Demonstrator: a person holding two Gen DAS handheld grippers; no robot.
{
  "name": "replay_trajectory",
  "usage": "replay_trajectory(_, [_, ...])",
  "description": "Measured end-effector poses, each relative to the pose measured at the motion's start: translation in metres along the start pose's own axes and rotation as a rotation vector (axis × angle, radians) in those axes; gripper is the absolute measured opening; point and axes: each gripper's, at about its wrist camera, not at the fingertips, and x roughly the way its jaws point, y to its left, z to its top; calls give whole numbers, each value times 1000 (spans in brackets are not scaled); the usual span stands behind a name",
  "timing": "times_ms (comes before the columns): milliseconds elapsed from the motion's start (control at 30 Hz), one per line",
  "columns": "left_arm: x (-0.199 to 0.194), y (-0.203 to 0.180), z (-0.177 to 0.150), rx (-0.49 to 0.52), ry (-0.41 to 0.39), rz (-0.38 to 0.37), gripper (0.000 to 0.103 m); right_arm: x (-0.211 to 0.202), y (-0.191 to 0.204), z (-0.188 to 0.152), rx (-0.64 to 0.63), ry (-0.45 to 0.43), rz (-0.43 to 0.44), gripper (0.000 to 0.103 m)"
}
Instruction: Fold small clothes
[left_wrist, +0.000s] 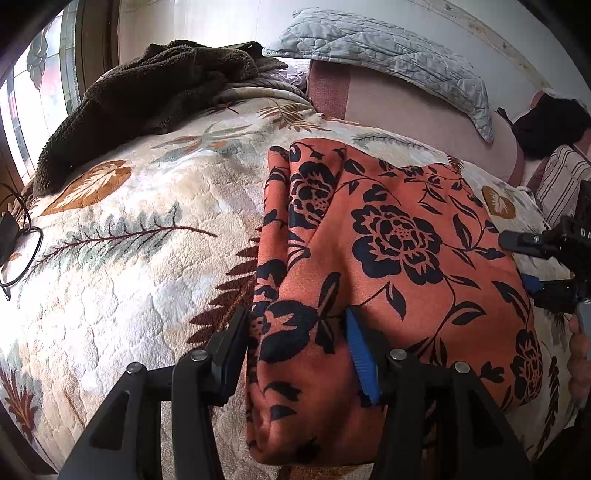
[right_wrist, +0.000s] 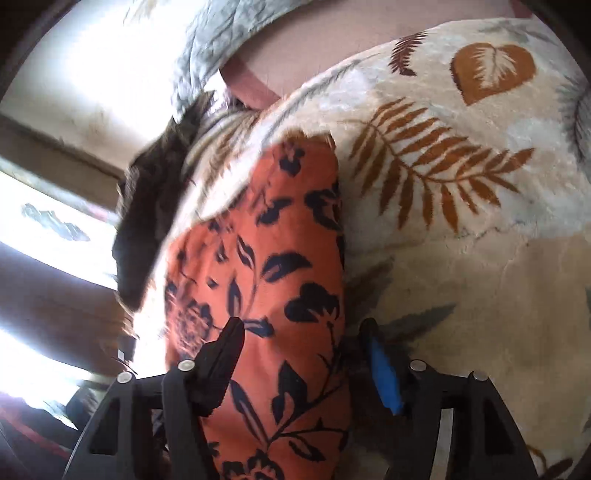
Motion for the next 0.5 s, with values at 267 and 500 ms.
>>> replay_trajectory(267, [1, -2, 1, -2, 1, 5, 55, 24, -6, 33, 37, 54, 11, 30])
replay_trajectory(500, [-1, -1, 1, 0, -2, 7, 55, -4, 16, 4, -36, -66, -80, 85])
